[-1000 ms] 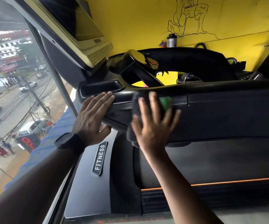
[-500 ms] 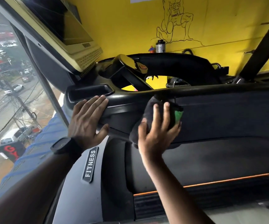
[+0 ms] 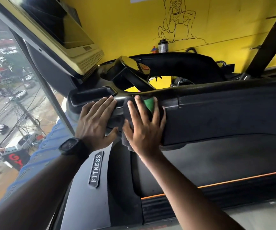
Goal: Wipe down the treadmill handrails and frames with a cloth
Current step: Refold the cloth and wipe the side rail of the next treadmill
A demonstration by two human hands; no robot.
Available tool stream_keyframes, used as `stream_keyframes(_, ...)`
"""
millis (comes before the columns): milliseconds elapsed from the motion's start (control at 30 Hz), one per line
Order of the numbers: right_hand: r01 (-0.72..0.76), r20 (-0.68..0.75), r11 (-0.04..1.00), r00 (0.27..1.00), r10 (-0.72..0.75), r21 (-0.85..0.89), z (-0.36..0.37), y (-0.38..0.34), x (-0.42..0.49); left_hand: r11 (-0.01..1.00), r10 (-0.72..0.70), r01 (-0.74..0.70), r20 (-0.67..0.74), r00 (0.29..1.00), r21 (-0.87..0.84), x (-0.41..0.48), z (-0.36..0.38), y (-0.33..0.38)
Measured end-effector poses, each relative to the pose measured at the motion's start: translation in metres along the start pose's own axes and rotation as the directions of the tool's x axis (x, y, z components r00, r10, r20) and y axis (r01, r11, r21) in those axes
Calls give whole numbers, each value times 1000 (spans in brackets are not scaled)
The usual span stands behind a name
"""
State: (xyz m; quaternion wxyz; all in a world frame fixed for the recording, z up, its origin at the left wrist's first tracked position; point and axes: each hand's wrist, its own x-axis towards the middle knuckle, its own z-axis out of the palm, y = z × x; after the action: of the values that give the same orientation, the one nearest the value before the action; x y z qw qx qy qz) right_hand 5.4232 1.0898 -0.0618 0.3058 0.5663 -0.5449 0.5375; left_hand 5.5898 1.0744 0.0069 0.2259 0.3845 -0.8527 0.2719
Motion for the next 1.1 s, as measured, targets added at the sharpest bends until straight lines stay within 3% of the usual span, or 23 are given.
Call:
stream_keyframes(67, 95, -2, 995, 995, -96, -18, -4, 21, 11, 1000, 14, -14, 1, 1000, -1, 1, -1, 2)
stream_keyframes(133, -85, -60, 996, 995, 84, -26, -7, 46, 5, 999, 52, -52, -4, 999, 3, 1, -1, 5)
stream_keyframes(200, -372, -120, 928, 921, 371, 11, -7, 50, -14, 998, 64, -64, -5, 998, 9, 2, -1, 9)
stream_keyframes(267, -471, -102, 882, 876, 472, 36, -1, 28, -28, 999, 53, -53, -14, 998, 3, 4, 0, 13)
stream_keyframes(300, -423, -64, 905, 903, 425, 35, 2, 13, -30, 999, 50, -50, -18, 999, 0, 4, 0, 14)
stream_keyframes(367, -179, 4, 984, 984, 179, 3, 5, 0, -22, 999, 51, -51, -19, 999, -6, 7, 0, 17)
stream_keyframes(433, 32, 19, 999, 999, -31, -26, 1, 18, -3, 998, 66, -66, -13, 998, -12, 11, 0, 21)
stream_keyframes(500, -25, -32, 1000, 999, 25, -17, -6, 46, 2, 997, 75, -75, 5, 997, -11, 15, -1, 25)
stream_keyframes(600, -419, -108, 907, 901, 421, 45, -13, 62, -15, 998, 67, -67, 28, 997, 3, 18, -3, 28)
stream_keyframes(633, -476, -101, 878, 872, 479, 50, -12, 54, -18, 998, 66, -66, 28, 997, 7, 19, -3, 28)
stream_keyframes(700, -399, -55, 917, 915, 400, 30, -10, 39, -15, 998, 68, -68, 33, 997, 3, 22, -2, 31)
stream_keyframes(767, -167, -20, 986, 986, 166, -8, -11, 44, -2, 998, 63, -64, 43, 997, 12, 25, -2, 33)
stream_keyframes(833, -76, -23, 996, 997, 76, -35, -15, 64, 3, 998, 61, -62, 42, 997, 25, 27, -2, 35)
stream_keyframes(867, -161, -43, 987, 986, 160, -29, -16, 73, 0, 998, 61, -62, 44, 997, 28, 26, -1, 35)
stream_keyframes(933, -448, -90, 894, 889, 449, 35, -17, 71, -12, 998, 56, -58, 45, 997, 37, 24, -1, 34)
stream_keyframes(967, -506, -94, 860, 855, 510, 60, -16, 59, -15, 998, 54, -56, 44, 998, 43, 24, -1, 35)
stream_keyframes(1000, -479, -78, 876, 873, 482, 60, -13, 45, -14, 998, 51, -53, 42, 998, 44, 25, 0, 35)
stream_keyframes(1100, -70, 7, 997, 998, 70, 9, -9, 31, 0, 998, 50, -50, 32, 998, 24, 28, 1, 38)
